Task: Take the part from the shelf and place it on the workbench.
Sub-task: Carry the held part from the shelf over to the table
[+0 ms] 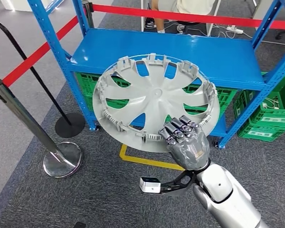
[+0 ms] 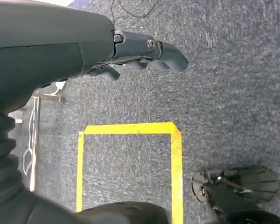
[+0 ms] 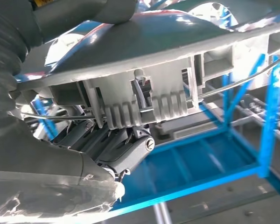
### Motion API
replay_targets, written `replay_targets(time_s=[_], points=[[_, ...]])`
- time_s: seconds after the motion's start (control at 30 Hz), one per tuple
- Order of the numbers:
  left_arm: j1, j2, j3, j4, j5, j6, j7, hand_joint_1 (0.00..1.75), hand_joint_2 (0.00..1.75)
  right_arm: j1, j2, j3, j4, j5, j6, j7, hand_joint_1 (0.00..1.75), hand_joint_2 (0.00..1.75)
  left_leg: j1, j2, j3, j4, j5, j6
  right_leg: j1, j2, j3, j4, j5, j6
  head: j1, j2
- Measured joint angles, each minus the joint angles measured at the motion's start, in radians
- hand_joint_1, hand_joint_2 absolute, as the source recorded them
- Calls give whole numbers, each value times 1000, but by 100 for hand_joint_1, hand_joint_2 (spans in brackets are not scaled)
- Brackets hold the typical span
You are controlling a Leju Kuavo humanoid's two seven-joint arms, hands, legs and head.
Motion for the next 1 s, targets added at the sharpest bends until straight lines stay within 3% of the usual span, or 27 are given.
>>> replay_targets(time_s=[0.03,0.1,0.13,0.17,0.23,0.3,0.33,0.37,0.4,0.47,0.53,0.6,0.63,0.7,0.73,0.77,0.83,0.87,0.9,1.0], points=[[-1,0,0,0,0,-1,0,0,175,-1,0,0,0,0,0,-1,175,175,-2,4,5,-17,1,8,4,-9,-2,2,0,5,1,0],[1,0,2,0,0,-2,1,0,175,-3,0,0,0,0,0,-3,175,175,-4,-18,-3,-18,4,26,3,-26,-3,3,-2,12,3,0],[3,0,3,0,0,-2,1,0,175,-3,0,0,0,0,0,-4,175,175,-3,-29,-5,-18,7,33,1,-19,-7,12,-11,16,4,0],[4,0,4,0,0,-2,1,0,175,-3,0,0,0,0,0,-5,175,175,-2,-39,-7,-19,10,40,-1,0,-18,38,-31,20,5,0],[3,0,6,0,0,-2,2,0,175,-2,0,0,0,0,0,-6,175,175,-2,-59,-12,-19,15,51,-3,55,-70,158,-99,23,9,0],[2,0,6,0,0,-2,2,0,175,-1,0,0,0,0,0,-6,175,175,-4,-83,-16,-19,19,56,-2,79,-129,290,-151,21,12,0],[3,0,7,0,0,-2,2,0,175,-1,0,0,1,0,0,-6,175,175,-5,-96,-17,-18,20,57,-1,82,-139,312,-151,19,13,0],[3,0,7,0,0,-2,2,0,175,-1,0,0,1,0,0,-7,175,175,-5,-111,-17,-18,21,57,0,85,-128,291,-131,15,13,0],[3,0,8,0,0,-2,2,0,175,-1,0,0,2,0,0,-7,175,175,-5,-125,-17,-18,22,56,-1,92,-99,232,-97,12,13,0],[2,0,8,0,0,-2,2,0,175,-1,0,0,2,0,0,-7,175,175,-5,-151,-19,-15,25,51,-6,141,-25,85,-39,6,13,0],[2,-1,9,0,0,-2,2,0,175,-2,0,0,2,0,0,-7,175,175,-1,-173,-31,-13,32,39,-8,180,7,19,-26,5,12,0],[3,0,10,0,0,-3,2,0,175,-3,0,0,2,1,-1,-7,175,175,4,-195,-43,-15,40,24,-6,167,8,15,-24,2,12,0],[5,0,10,0,0,-3,4,0,175,-2,0,0,2,1,-1,-7,175,175,3,-188,-47,-12,38,18,-7,154,8,12,-21,-3,11,0],[5,0,10,0,-1,-5,7,0,175,-2,0,1,2,1,-1,-7,175,175,-2,-133,-75,42,2,8,-10,124,12,3,-15,-13,3,0],[4,0,10,0,-1,-6,8,0,175,-1,0,1,2,1,-1,-7,175,175,-3,-97,-103,101,-30,4,-9,108,12,2,-14,-16,-1,0],[2,0,10,0,-1,-8,9,0,175,-1,0,0,2,1,-1,-6,175,175,-2,-76,-136,172,-63,0,-7,92,11,2,-14,-18,-4,0],[2,0,10,0,-4,-12,12,0,175,-1,0,0,2,1,-1,-5,175,175,1,-64,-179,267,-93,-5,-6,61,10,2,-14,-19,-5,0],[3,0,10,0,-6,-15,14,0,175,-1,0,1,2,1,-1,-5,175,175,2,-63,-174,263,-81,-6,-6,47,10,2,-14,-19,-5,0],[4,1,10,0,-8,-17,15,0,175,-1,0,1,2,1,-1,-5,175,175,3,-58,-147,218,-53,-6,-6,34,11,2,-14,-18,-5,0],[1,1,10,0,-9,-22,18,0,175,-3,0,3,2,1,-1,-1,175,175,-3,4,-39,21,21,2,3,0,13,5,-18,-9,-6,0]])
